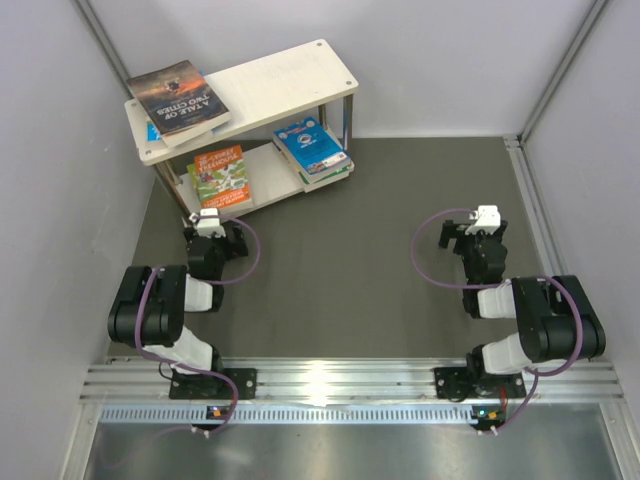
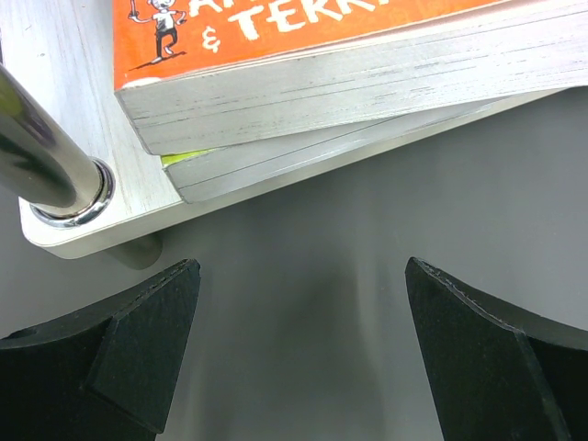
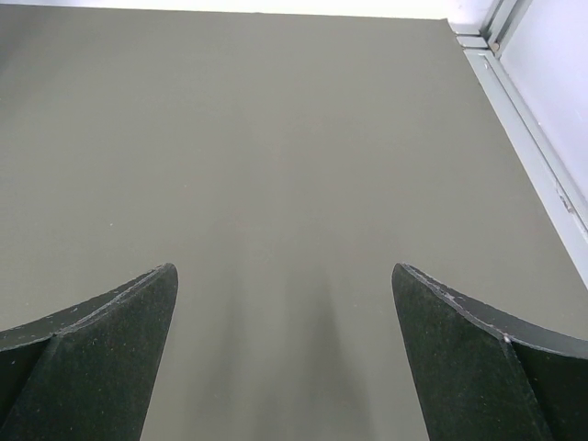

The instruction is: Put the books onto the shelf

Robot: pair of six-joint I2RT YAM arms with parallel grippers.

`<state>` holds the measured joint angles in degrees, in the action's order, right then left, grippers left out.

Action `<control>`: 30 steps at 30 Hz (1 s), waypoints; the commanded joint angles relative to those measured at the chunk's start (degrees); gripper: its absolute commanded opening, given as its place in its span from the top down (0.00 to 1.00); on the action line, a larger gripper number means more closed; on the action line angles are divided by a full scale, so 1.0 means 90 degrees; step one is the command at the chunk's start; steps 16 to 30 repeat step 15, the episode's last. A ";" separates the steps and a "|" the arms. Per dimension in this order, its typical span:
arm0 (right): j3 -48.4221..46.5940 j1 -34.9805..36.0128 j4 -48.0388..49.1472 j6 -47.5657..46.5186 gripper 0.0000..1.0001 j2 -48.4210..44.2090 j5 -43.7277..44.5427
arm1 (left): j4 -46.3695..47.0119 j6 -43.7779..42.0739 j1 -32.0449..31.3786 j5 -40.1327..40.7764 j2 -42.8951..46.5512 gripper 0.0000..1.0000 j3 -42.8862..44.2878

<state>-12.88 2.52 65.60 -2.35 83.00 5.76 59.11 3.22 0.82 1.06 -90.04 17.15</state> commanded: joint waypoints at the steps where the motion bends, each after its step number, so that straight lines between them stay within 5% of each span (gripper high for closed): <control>1: -0.0180 -0.0046 0.0123 0.0085 0.00 0.0006 -0.0015 | 0.0317 -0.0046 -0.0003 -0.0088 0.0014 0.01 0.0136; 30: -0.0199 -0.0095 0.0103 0.0114 0.00 0.0006 -0.0064 | 0.0317 -0.0046 -0.0003 -0.0088 0.0005 0.01 0.0136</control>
